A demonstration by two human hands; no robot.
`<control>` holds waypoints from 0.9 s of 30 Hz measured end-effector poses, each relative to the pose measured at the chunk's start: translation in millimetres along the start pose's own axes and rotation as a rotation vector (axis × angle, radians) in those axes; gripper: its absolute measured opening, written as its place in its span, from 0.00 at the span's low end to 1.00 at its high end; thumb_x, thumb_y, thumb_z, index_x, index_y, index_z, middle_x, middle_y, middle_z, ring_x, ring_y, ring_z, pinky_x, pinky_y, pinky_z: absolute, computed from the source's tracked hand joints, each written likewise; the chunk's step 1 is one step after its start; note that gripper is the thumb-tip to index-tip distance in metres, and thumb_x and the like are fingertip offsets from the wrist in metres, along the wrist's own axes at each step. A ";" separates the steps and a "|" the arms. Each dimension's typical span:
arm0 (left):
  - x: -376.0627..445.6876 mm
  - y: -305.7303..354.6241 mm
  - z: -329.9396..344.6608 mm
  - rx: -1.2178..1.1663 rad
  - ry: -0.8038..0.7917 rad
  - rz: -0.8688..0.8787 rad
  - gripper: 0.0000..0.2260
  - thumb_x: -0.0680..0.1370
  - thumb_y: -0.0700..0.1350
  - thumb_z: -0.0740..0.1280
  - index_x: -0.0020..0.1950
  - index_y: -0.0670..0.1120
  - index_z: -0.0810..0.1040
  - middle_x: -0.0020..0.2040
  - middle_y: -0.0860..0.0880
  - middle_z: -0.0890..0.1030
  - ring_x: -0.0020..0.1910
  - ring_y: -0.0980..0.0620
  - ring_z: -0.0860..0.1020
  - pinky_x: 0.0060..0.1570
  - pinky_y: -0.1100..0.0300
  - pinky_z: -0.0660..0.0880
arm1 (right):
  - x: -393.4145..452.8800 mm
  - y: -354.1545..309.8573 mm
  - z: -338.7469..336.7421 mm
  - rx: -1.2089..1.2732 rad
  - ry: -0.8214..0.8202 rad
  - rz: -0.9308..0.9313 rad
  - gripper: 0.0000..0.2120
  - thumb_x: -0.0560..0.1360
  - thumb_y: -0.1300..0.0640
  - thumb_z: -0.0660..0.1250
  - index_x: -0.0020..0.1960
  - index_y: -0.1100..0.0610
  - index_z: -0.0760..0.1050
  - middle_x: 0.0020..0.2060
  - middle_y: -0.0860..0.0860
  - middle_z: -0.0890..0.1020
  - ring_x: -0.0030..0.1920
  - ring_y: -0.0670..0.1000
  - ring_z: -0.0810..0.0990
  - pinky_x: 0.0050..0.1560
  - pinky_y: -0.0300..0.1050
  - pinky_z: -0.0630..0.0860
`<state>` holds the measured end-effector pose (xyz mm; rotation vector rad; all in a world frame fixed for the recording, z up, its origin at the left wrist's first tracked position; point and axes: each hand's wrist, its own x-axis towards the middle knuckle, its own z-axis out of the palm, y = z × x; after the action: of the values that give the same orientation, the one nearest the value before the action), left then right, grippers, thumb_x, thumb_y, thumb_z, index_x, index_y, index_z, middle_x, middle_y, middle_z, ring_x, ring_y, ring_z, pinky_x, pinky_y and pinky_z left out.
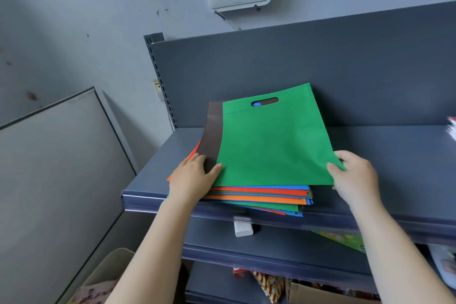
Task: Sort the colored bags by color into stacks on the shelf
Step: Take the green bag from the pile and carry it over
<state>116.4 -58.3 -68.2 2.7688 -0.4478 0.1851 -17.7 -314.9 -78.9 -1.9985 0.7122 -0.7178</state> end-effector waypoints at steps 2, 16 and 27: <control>5.7 -8.3 -1.6 -0.091 -0.041 -0.126 0.22 0.76 0.62 0.62 0.60 0.47 0.74 0.59 0.48 0.78 0.59 0.45 0.74 0.56 0.52 0.72 | 0.4 3.5 -0.5 0.100 0.038 0.021 0.13 0.76 0.67 0.63 0.60 0.61 0.78 0.51 0.54 0.81 0.48 0.55 0.80 0.43 0.44 0.78; 0.7 -35.2 -24.9 -0.290 0.243 -0.256 0.10 0.71 0.48 0.74 0.49 0.45 0.82 0.45 0.48 0.83 0.44 0.46 0.79 0.46 0.54 0.76 | -1.2 -6.5 11.0 0.519 -0.016 0.033 0.15 0.78 0.66 0.62 0.59 0.52 0.79 0.54 0.49 0.83 0.56 0.53 0.81 0.59 0.59 0.76; -24.9 -37.6 -36.1 -0.143 0.387 -0.140 0.08 0.77 0.46 0.68 0.45 0.45 0.85 0.35 0.45 0.80 0.35 0.46 0.72 0.33 0.59 0.65 | -22.3 -20.6 18.0 0.676 -0.057 0.045 0.20 0.78 0.68 0.61 0.45 0.44 0.80 0.44 0.42 0.85 0.48 0.48 0.84 0.53 0.48 0.79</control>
<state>102.5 -5.3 -50.0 2.5282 -0.1589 0.6146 -15.5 -280.0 -74.0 -1.3737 0.4016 -0.7479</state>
